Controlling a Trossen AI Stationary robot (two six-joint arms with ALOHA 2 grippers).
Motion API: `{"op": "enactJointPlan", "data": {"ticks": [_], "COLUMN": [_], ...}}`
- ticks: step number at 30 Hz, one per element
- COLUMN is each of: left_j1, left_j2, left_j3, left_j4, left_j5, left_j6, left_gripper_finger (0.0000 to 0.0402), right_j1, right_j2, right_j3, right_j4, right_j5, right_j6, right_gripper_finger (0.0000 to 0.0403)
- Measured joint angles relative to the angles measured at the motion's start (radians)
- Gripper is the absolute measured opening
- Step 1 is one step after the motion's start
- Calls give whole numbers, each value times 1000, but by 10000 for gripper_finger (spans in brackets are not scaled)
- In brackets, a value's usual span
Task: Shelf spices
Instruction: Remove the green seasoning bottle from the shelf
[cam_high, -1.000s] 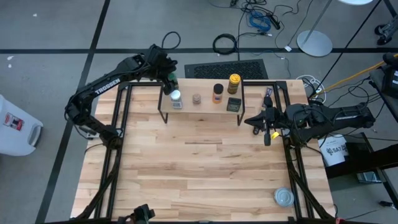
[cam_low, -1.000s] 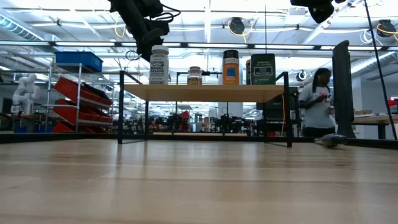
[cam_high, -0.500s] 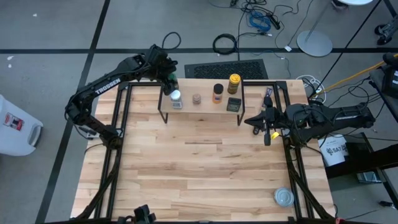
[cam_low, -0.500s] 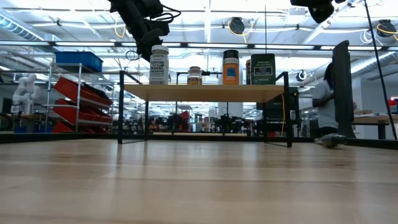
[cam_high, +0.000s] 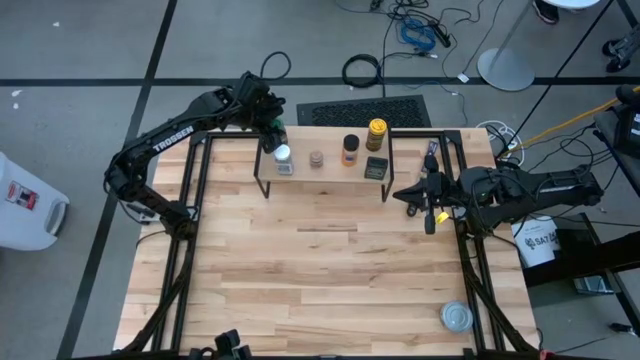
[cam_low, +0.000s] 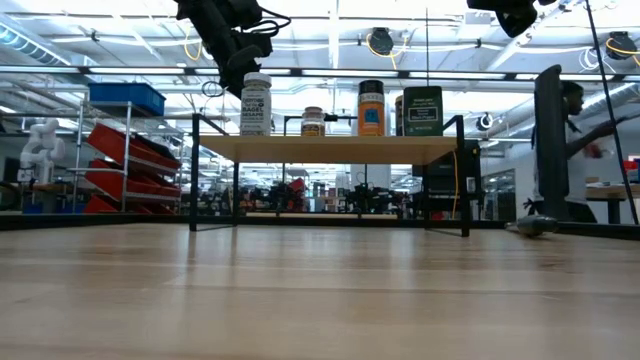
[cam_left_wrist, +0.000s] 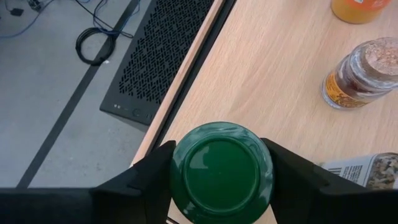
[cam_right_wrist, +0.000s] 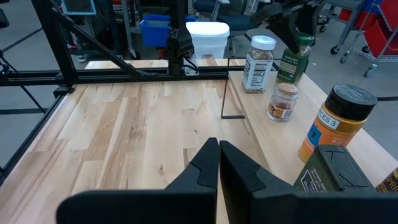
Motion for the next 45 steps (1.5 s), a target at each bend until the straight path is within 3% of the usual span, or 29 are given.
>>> {"op": "enactJointPlan", "data": {"ticks": [13, 25, 45], "left_j1": [0, -40, -391], "left_j2": [-90, -211, -348], "left_j3": [5, 150, 199], "left_j4": [1, -40, -108], "left_j5": [-1, -2, 85], "left_j6": [1, 0, -180], "left_gripper_finger": [210, 210, 210], "right_j1": [0, 0, 0], "right_j2": [0, 0, 0], "right_j3": [0, 0, 0], "right_j4": [0, 0, 1], "right_j5": [0, 0, 0], "right_j6": [-1, -1, -1], "right_gripper_finger": [0, 0, 0]}}
